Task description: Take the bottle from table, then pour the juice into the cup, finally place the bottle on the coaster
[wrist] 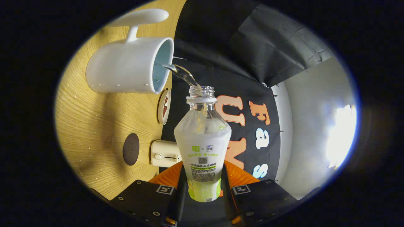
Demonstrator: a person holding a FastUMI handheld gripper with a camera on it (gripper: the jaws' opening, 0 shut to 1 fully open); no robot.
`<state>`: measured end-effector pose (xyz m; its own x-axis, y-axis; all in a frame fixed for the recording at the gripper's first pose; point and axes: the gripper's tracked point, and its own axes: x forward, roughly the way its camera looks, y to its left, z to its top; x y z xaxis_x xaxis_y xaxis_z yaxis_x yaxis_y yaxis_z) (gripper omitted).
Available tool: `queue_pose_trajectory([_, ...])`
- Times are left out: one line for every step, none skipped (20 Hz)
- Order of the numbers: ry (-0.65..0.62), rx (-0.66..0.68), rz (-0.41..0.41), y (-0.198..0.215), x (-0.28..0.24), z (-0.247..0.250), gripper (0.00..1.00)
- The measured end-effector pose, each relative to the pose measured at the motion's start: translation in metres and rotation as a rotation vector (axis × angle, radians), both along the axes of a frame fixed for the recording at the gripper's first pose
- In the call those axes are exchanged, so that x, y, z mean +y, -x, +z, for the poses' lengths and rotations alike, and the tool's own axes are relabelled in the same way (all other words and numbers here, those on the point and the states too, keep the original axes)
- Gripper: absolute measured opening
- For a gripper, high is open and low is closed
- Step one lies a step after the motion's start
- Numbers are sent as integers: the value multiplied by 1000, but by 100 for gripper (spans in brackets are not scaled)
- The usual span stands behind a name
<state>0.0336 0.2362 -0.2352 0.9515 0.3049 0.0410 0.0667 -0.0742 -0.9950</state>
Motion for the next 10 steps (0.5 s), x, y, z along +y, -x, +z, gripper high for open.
queue_pose_trajectory([1, -2, 2, 0, 0, 0, 52])
queue_pose_trajectory([4, -5, 5, 0, 0, 0, 52])
queue_pose_trajectory([9, -11, 9, 1, 1, 0, 52])
queue_pose_trajectory([15, -18, 13, 1, 1, 1, 52])
queue_pose_trajectory([22, -23, 15, 1, 2, 2, 52])
queue_pose_trajectory([26, -28, 18, 0, 1, 3, 52])
queue_pose_trajectory([31, -31, 20, -1, 1, 3, 52])
queue_pose_trajectory([35, -35, 20, -1, 0, 3, 52])
queue_pose_trajectory([40, -36, 22, 0, 1, 3, 52])
queue_pose_trajectory([50, -38, 29, -1, 2, 4, 52])
